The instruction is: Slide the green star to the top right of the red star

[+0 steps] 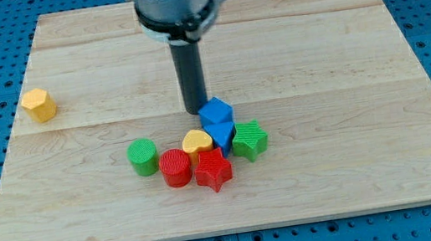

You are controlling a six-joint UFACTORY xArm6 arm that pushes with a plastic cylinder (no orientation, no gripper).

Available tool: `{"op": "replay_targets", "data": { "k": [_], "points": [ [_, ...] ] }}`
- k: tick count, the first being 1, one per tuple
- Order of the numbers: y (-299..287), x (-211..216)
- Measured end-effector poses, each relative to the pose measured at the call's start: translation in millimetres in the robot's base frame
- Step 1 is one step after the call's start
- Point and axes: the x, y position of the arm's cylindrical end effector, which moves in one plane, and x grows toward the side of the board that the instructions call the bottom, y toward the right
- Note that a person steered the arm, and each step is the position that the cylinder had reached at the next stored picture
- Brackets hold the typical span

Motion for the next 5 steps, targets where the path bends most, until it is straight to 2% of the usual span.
{"op": "replay_targets", "data": {
  "k": [1,2,3,4,5],
  "points": [
    [4,11],
    [7,-1],
    [49,-19],
    [105,15],
    [132,31]
  ]
}}
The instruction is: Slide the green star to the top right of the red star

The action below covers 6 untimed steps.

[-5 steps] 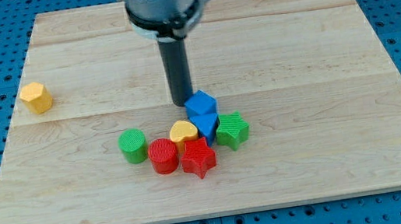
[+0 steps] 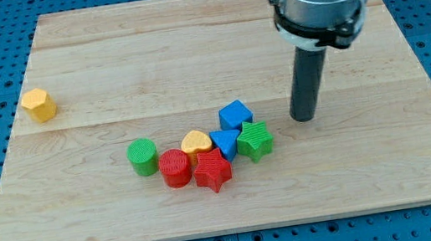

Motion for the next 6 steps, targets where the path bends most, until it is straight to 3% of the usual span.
{"op": "replay_targets", "data": {
  "k": [1,2,3,5,6],
  "points": [
    [-16,6],
    [18,53],
    [-9,66],
    [-88,30],
    [-70,27]
  ]
}}
